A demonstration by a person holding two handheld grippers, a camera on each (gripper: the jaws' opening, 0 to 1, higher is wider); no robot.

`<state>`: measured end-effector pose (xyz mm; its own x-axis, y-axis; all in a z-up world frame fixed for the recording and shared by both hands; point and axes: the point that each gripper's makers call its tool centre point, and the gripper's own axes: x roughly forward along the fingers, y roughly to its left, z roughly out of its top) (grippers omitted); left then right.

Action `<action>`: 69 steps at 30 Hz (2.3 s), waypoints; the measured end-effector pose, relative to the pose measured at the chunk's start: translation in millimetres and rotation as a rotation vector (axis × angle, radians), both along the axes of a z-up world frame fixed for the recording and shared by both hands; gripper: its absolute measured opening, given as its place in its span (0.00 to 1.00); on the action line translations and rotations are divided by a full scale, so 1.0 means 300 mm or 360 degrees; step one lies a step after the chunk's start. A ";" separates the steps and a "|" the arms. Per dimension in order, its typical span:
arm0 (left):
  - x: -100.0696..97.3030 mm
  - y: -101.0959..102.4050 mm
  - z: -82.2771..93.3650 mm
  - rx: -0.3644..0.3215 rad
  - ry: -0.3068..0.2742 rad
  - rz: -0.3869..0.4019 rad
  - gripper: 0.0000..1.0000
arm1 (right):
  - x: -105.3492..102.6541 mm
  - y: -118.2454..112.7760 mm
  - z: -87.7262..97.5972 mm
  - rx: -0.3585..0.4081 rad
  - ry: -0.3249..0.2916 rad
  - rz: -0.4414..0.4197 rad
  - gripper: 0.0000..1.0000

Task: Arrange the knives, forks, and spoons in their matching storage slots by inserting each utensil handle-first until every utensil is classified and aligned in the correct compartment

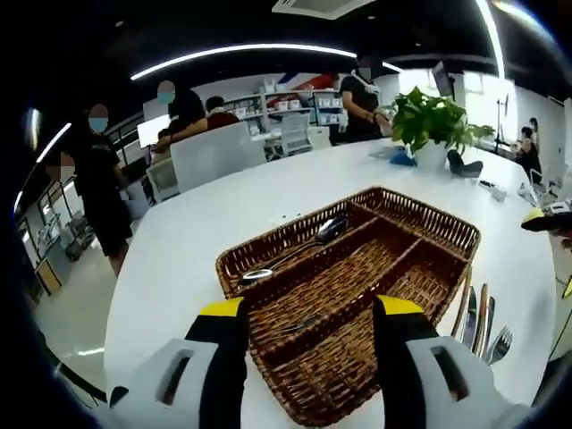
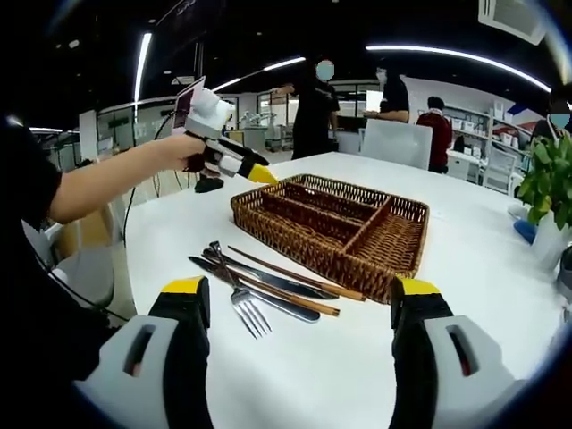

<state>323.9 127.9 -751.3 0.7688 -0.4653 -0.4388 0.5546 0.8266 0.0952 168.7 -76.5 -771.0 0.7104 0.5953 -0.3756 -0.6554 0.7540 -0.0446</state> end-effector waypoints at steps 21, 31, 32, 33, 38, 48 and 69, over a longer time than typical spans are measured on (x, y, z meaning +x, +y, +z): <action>-0.287 -0.016 -0.001 -0.0152 -0.0030 -0.0090 0.87 | 0.073 -0.014 0.040 -0.0024 -0.0020 -0.0021 1.00; -0.397 -0.004 0.024 -0.0263 -0.0068 -0.0108 0.99 | 0.080 -0.035 0.056 -0.0035 -0.0052 -0.0016 1.00; -0.404 -0.002 0.027 -0.0269 -0.0071 -0.0110 0.99 | 0.079 -0.038 0.065 -0.0023 -0.0061 -0.0017 1.00; -0.412 -0.002 0.029 -0.0272 -0.0076 -0.0116 0.99 | 0.079 -0.039 0.066 -0.0020 -0.0061 -0.0017 1.00; -0.447 0.005 0.034 -0.0292 -0.0087 -0.0140 0.99 | 0.080 -0.052 0.096 -0.0037 -0.0109 -0.0036 1.00; -0.488 -0.005 0.044 -0.0303 -0.0094 -0.0147 0.99 | 0.049 -0.054 0.108 -0.0063 -0.0119 -0.0047 1.00; -0.564 0.041 0.159 -0.0333 -0.0219 -0.0105 0.99 | -0.040 -0.026 0.122 -0.0085 -0.0133 -0.0037 1.00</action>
